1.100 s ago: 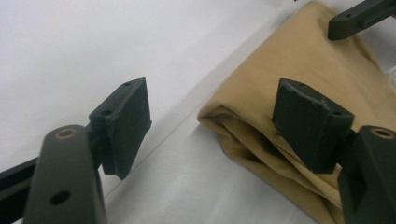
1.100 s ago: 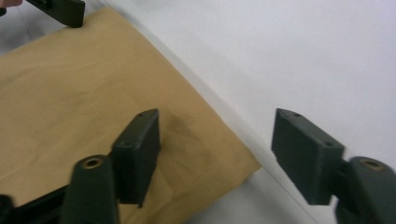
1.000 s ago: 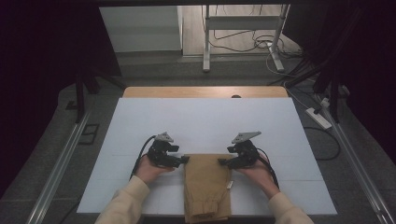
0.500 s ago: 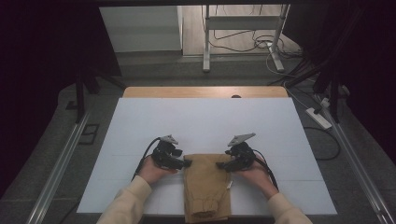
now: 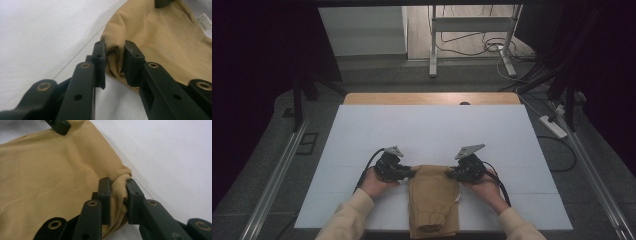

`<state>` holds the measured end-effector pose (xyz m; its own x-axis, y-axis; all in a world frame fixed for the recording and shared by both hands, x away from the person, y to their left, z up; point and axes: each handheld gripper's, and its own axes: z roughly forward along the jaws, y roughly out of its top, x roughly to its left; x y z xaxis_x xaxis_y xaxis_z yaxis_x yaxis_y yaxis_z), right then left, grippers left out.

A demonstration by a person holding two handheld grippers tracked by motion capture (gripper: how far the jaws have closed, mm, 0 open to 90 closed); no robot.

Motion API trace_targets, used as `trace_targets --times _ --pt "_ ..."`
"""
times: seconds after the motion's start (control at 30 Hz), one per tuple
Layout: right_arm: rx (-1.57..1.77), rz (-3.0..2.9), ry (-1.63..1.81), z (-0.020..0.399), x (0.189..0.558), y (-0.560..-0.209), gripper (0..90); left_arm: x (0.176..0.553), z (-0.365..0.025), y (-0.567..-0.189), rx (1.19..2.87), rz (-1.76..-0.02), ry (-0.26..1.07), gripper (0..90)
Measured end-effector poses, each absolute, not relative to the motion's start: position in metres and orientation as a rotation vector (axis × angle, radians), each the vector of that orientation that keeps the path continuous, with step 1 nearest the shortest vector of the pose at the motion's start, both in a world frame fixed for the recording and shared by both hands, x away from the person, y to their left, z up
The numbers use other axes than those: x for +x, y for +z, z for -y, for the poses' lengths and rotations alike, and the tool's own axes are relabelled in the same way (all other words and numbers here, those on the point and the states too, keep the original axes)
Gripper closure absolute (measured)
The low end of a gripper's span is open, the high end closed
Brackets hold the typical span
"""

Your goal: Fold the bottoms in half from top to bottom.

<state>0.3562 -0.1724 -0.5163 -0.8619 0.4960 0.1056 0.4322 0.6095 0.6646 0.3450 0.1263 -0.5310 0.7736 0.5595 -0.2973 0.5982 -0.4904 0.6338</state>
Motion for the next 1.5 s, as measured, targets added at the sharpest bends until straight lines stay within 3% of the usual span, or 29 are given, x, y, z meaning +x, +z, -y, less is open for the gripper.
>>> trace_targets --times 0.9,1.5 --pt "0.765 -2.598 1.186 0.179 0.363 -0.492 79.8 0.359 -0.125 -0.509 2.148 -0.832 0.048 75.7" --pt "0.827 -2.521 1.174 0.178 0.402 -0.479 80.1 0.403 -0.122 -0.495 2.123 -0.863 0.104 75.7"
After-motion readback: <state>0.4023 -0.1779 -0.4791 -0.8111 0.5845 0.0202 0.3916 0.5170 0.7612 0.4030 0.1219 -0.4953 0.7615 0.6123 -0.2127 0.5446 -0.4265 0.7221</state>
